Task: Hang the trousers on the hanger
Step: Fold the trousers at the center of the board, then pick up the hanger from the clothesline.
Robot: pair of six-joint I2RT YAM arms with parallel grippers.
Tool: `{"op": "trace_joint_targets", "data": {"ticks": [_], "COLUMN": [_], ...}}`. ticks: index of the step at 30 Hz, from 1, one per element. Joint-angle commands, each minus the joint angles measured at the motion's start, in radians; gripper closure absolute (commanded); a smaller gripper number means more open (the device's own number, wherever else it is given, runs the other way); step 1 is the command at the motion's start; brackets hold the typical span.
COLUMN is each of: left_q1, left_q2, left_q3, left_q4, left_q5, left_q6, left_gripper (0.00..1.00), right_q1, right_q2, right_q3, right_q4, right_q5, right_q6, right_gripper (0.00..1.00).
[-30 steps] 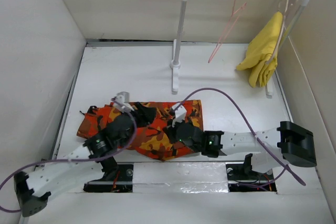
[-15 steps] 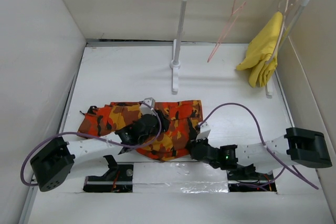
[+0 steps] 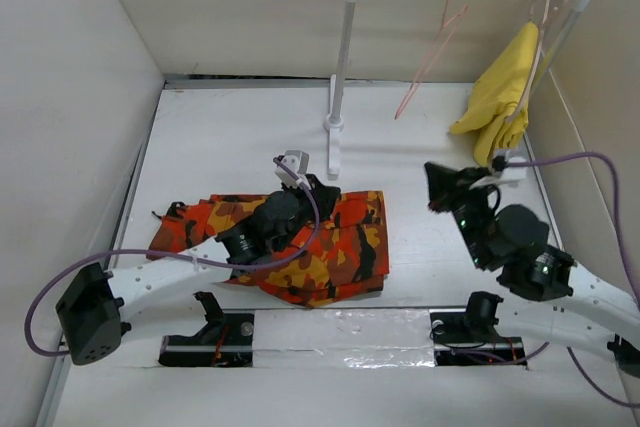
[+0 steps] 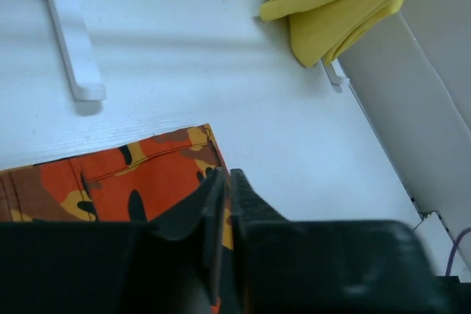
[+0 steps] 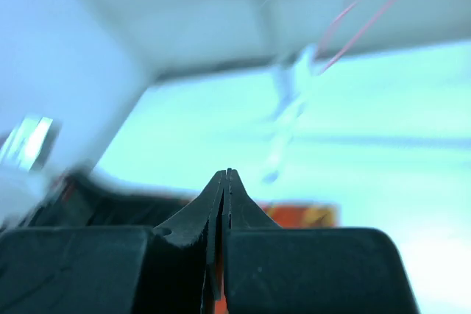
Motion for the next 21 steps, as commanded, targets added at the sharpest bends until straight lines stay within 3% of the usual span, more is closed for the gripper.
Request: {"op": "trace_joint_targets", "data": {"ticks": [1,2,3,4,5,7,8,11,14,18,21], "left_q1": [-0.002,-0.002,-0.002,-0.002,-0.002,-0.002,-0.002,-0.002,-0.002,0.009,0.009], "left_q2": [0.048,0.059,0.073,0.076,0.079,0.073,0.07,0.047,0.024,0.033,0.05], "left_q3": [0.061,0.063,0.057,0.051,0.04,0.012,0.005,-0.011,-0.043,-0.023,-0.02], "left_q4": [0.059,0.063,0.072,0.097,0.112,0.134,0.141,0.115,0.135,0.109,0.112], "left_q5": [0.028,0.03,0.038,0.042,0.044,0.051,0.053,0.044,0.038,0.087,0.091], "left_q6": [0.086,0.096,0.104,0.113,0.127,0.15,0.159,0.166,0.15,0.139,0.138], "left_gripper": [1.0,1.0,1.0,1.0,1.0,1.0,1.0,0.96,0.82,0.78,0.78], "right_q1": [-0.197,-0.331,-0.401,-0.468,-0.597,-0.7,-0.737,-0.825,-0.865,-0.877,-0.905], "right_q2": [0.079,0.113,0.151,0.237,0.285,0.38,0.461,0.565,0.708,0.823,0.857], "right_q3": [0.119,0.196,0.238,0.28,0.323,0.441,0.468,0.548,0.646,0.703,0.674], "right_q4": [0.028,0.019,-0.009,-0.024,-0.041,-0.073,-0.071,-0.031,-0.029,-0.011,0.037], "right_q5": [-0.06,-0.15,-0.198,-0.256,-0.388,-0.505,-0.577,-0.668,-0.735,-0.759,-0.76], "right_q6": [-0.222,-0.227,-0.23,-0.227,-0.223,-0.197,-0.192,-0.18,-0.169,-0.161,-0.128], "right_gripper": [1.0,0.99,0.9,0.61,0.48,0.26,0.21,0.14,0.15,0.16,0.23]}}
